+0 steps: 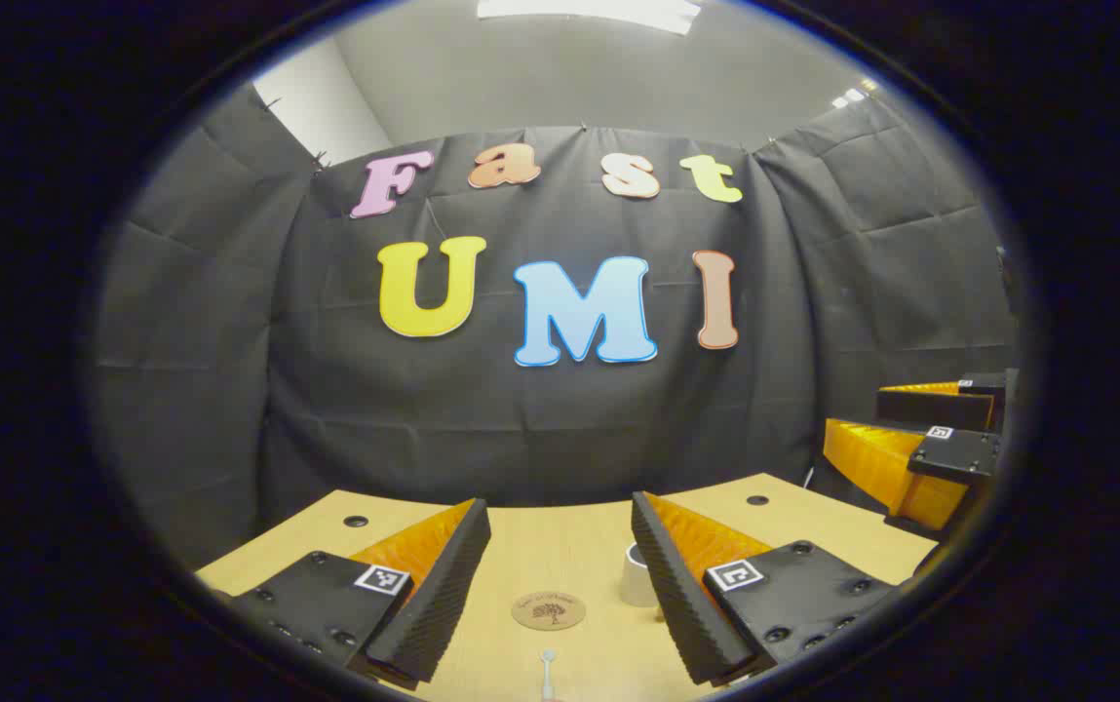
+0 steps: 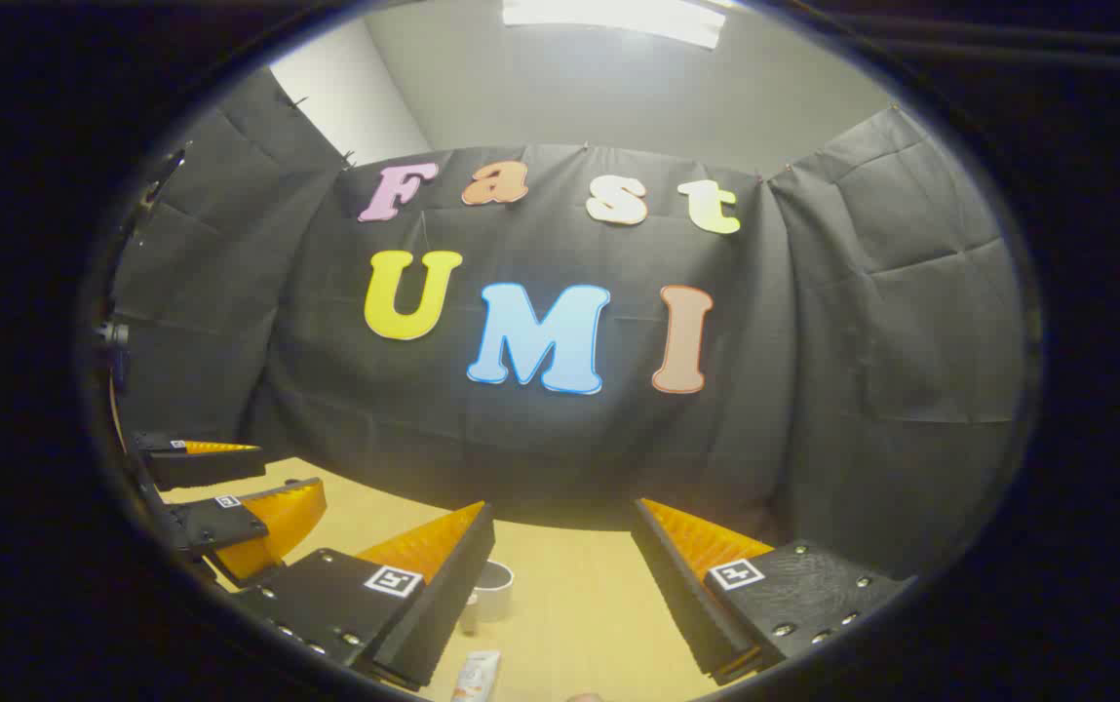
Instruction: Put the toothbrush and toothpaste on the desktop into the cup, then pick up the cup and place it on the coaster on the desktop.
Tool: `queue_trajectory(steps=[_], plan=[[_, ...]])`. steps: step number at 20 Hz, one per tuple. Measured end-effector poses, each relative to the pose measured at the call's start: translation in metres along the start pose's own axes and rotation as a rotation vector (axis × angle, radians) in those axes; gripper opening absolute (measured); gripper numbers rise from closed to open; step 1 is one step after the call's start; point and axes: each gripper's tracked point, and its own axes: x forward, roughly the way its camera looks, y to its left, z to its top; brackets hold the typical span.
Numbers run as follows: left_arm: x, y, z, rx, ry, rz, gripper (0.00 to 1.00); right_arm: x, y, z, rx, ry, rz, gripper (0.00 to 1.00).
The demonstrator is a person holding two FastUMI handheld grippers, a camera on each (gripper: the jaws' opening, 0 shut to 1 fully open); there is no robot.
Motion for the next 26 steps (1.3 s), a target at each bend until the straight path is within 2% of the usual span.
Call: queue_trajectory(steps=[3,4,6,7,11,15,19,22,26], plan=[[0.001,0.001,-0.002,0.005,0.011,0.008,0.94,0.004,0.003,-0.005,0.018,0.030,0.017,0.87],[0.001,0.002,-0.004,0.004,0.019,0.008,0.95,0.006,0.004,-0.008,0.026,0.043,0.024,0.91],[0.003,0.003,-0.008,-0.006,0.040,0.009,0.94,0.007,0.006,-0.013,0.046,0.069,0.033,0.88],[0.002,0.003,-0.011,-0.013,0.053,0.010,0.95,0.007,0.007,-0.015,0.052,0.077,0.041,0.91],[0.000,0.003,-0.020,-0.052,0.099,0.017,0.95,0.007,0.010,-0.023,0.047,0.114,0.067,0.92],[-0.003,0.005,-0.019,-0.050,0.103,0.038,0.94,0.006,0.013,-0.028,0.048,0.140,0.087,0.92],[-0.004,0.000,-0.020,-0.047,0.112,0.029,0.95,0.009,0.014,-0.034,0.048,0.172,0.096,0.91],[-0.001,-0.002,-0.029,-0.049,0.155,0.021,0.95,0.012,0.022,-0.051,0.039,0.251,0.115,0.91],[0.003,0.003,-0.067,-0.070,0.268,0.016,0.95,0.015,0.041,-0.086,0.003,0.375,0.170,0.92]])
